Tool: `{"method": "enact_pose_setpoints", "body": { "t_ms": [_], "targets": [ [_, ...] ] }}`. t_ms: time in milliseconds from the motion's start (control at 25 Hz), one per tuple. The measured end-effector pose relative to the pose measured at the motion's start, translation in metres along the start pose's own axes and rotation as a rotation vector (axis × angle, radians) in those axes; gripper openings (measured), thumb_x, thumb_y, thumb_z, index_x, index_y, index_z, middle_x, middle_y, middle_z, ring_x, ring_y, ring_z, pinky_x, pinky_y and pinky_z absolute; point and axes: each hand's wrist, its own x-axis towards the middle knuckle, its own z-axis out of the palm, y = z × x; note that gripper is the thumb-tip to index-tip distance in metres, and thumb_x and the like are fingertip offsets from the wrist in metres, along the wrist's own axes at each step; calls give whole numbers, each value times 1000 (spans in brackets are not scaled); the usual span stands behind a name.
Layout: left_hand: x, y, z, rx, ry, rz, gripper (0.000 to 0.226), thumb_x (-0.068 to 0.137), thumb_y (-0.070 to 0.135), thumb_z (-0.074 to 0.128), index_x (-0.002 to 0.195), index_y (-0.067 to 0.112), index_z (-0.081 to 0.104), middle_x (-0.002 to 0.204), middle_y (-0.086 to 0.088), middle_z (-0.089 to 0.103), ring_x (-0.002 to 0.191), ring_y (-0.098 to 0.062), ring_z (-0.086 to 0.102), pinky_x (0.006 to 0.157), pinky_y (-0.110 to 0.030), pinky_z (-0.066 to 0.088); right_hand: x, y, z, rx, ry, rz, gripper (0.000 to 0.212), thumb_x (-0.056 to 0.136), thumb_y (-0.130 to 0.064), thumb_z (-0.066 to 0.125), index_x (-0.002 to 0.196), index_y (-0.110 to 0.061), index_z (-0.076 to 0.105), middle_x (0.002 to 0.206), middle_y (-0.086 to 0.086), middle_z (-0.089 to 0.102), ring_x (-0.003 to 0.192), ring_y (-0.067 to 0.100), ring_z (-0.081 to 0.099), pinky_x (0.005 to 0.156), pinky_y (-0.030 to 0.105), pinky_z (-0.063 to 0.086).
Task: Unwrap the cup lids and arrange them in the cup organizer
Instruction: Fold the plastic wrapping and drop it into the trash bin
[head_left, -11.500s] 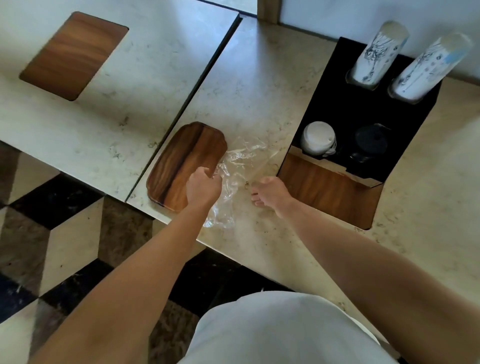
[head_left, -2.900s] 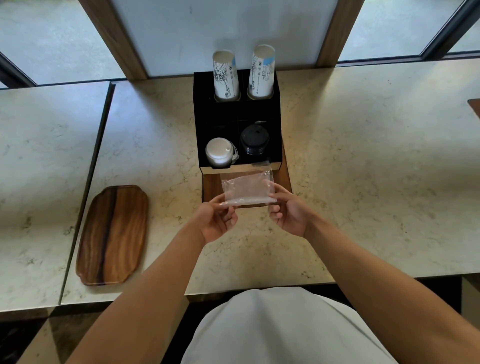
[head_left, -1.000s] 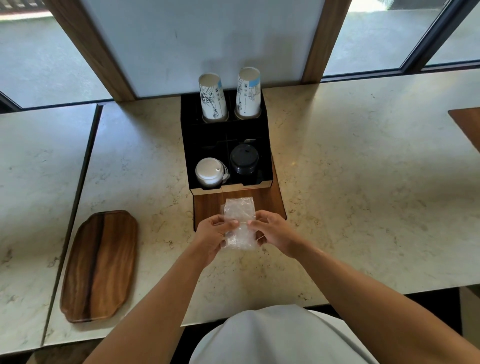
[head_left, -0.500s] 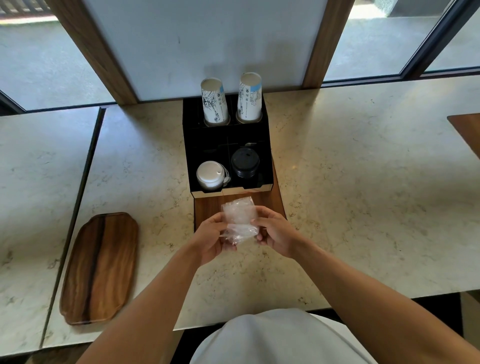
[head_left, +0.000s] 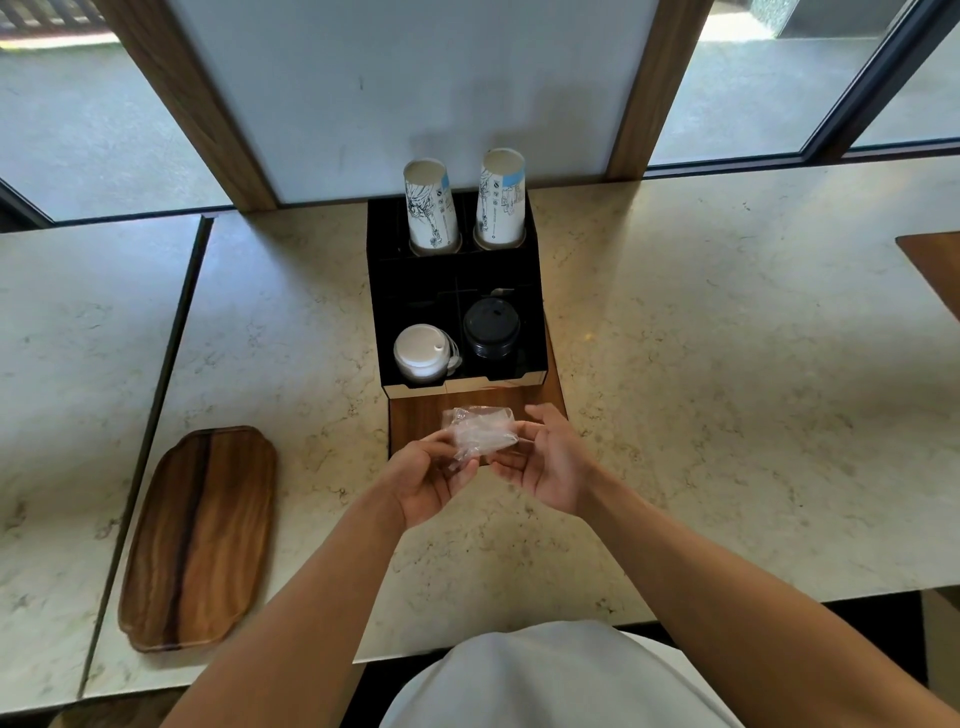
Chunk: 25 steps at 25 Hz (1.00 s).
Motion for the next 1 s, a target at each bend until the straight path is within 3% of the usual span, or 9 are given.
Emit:
{"method": "enact_pose_setpoints", "body": {
  "t_ms": [120, 240, 320, 480, 560, 680, 840, 920, 1000],
  "targets": [
    [-1, -1, -2, 17, -4, 12, 42, 96, -16, 39, 124, 2, 66, 117, -30, 66, 78, -30, 75, 61, -32, 63, -1, -2, 5, -75, 68, 12, 56, 92, -47, 71, 114, 4, 62, 98, 23, 76, 83, 30, 77, 69, 37, 63],
    [-1, -1, -3, 67, 12, 19, 38, 95, -16, 41, 123, -4, 63, 120, -31, 63, 79, -31, 75, 61, -33, 63, 0, -4, 5, -80, 80, 25, 46, 91, -26, 73, 121, 7, 62, 116, 26, 68, 84, 29, 76, 68, 34, 62],
    [-1, -1, -4, 112, 9, 11, 37, 91, -11, 43, 124, -10, 59, 119, -32, 61, 77, -31, 72, 61, -35, 62, 1, -5, 3, -126, 64, 26, 26, 89, -11, 70, 109, 5, 67, 114, 25, 67, 81, 27, 74, 66, 33, 60],
    [1, 2, -7, 258, 23, -44, 35, 93, 27, 58, 91, -7, 65, 109, -30, 65, 79, -36, 68, 63, -40, 61, 0, -3, -3, -419, 30, -20, 16, 91, 0, 68, 106, -1, 74, 114, 20, 70, 93, 25, 72, 76, 33, 59],
    [4, 1, -8, 470, 62, -40, 45, 88, 38, 72, 93, -6, 67, 109, -28, 70, 87, -40, 70, 69, -44, 63, -4, -3, -2, -678, 18, -93, 22, 89, 4, 68, 107, -8, 75, 112, 14, 70, 91, 19, 71, 80, 30, 57],
    [7, -5, -9, 669, 32, 26, 52, 73, 25, 87, 110, 0, 61, 117, -24, 68, 100, -39, 72, 82, -49, 63, -11, -6, 5, -1052, 26, -207, 32, 86, 3, 69, 106, -21, 73, 110, 1, 69, 90, 9, 71, 70, 19, 56],
    [9, -7, -11, 855, -47, 74, 67, 71, 16, 90, 128, 23, 56, 119, -5, 68, 109, -24, 67, 85, -40, 58, -15, -11, 12, -1303, -69, -255, 33, 87, -1, 65, 108, -24, 74, 103, -13, 66, 88, -2, 64, 68, 13, 49],
    [10, -10, -9, 890, -145, 29, 59, 73, 12, 88, 126, 18, 64, 119, -7, 71, 109, -25, 69, 89, -41, 59, -14, -11, 15, -1329, -76, -286, 32, 86, 0, 65, 106, -24, 75, 106, -10, 67, 96, 4, 64, 77, 18, 49],
    [10, -13, -9, 873, -148, 33, 52, 74, 2, 85, 122, 8, 67, 118, -12, 71, 104, -27, 72, 88, -43, 61, -12, -9, 17, -1281, -57, -322, 33, 84, 2, 64, 105, -22, 74, 104, -7, 69, 95, 8, 67, 75, 20, 52]
  ]
}}
